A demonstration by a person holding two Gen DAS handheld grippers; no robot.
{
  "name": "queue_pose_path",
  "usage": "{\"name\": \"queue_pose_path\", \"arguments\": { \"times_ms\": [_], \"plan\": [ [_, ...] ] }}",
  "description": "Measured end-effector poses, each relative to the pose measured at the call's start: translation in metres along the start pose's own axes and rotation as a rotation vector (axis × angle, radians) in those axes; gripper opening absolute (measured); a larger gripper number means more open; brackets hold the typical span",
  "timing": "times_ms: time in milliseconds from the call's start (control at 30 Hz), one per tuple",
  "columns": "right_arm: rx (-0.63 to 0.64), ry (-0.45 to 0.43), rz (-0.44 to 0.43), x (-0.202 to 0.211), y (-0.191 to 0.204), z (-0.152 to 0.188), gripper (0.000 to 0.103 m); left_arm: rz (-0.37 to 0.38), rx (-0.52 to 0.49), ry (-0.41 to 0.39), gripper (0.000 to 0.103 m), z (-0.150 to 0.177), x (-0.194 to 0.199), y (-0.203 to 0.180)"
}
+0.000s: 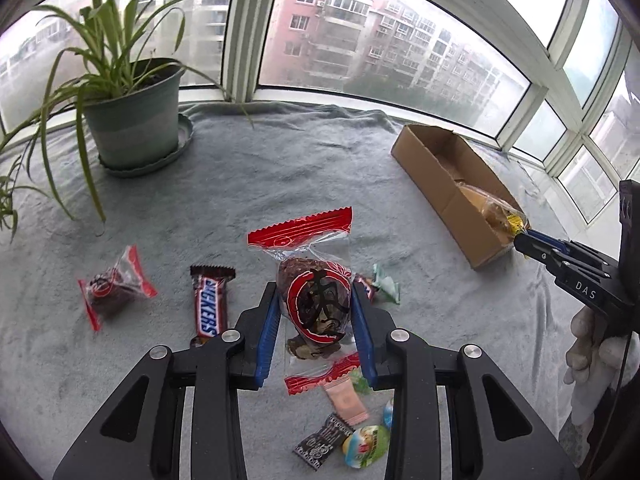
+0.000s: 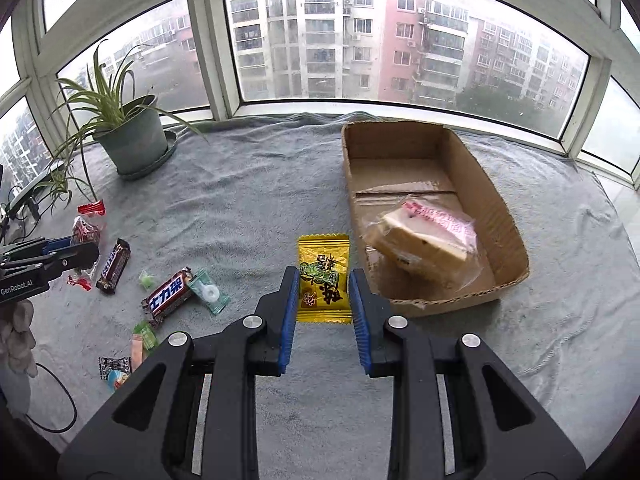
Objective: Organize snacks
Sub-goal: 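Close the right tool on the yellow candy while the left tool grasps the red candy bag, then carry both candies into the cardboard box and open both tools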
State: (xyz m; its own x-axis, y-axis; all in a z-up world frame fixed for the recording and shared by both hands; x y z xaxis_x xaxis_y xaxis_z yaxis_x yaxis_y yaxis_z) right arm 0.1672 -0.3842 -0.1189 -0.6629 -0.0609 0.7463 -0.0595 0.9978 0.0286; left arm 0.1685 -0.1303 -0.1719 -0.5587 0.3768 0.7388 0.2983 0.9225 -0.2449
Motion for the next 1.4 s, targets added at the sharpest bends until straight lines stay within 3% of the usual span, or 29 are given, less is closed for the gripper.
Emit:
{"name": "queue_pose_path", "arguments": {
  "times_ms": [400, 700, 1033, 1400],
  "plan": [
    [-0.044, -0.037, 0.102, -0.004, -0.072, -0.026, 0.026, 0.085, -0.077, -0.017, 0.033, -0.05, -0.031, -0.058],
    [-0.079, -0.004, 0.166, -0.027, -0.123, -0.029, 0.026, 0.117, -0.149, -0.007, 0.033, -0.083, -0.073, -0.107],
    [-0.122, 0.036, 0.174, -0.055, -0.15, -0.024, 0.026, 0.171, -0.206, 0.021, 0.033, -0.103, -0.122, -0.156],
    [-0.167, 0.065, 0.176, -0.078, -0.162, -0.013, 0.026, 0.221, -0.197, 0.075, 0.033, -0.099, -0.163, -0.182]
  ]
}}
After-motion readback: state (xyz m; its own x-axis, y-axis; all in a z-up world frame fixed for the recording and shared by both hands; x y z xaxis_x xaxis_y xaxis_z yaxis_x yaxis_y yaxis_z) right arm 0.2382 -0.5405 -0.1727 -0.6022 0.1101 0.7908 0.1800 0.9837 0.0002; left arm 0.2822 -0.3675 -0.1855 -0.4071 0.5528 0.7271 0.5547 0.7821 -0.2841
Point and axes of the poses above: each gripper's, at about its wrist camera, not at the fingertips, and x roughly against the way its jaws point, y to its left, z to its underside, the point moved 4 cm from there along -x, roughly the way its jaws point, and after that the axes turned 3 degrees about -y, right-handed, at the moved point
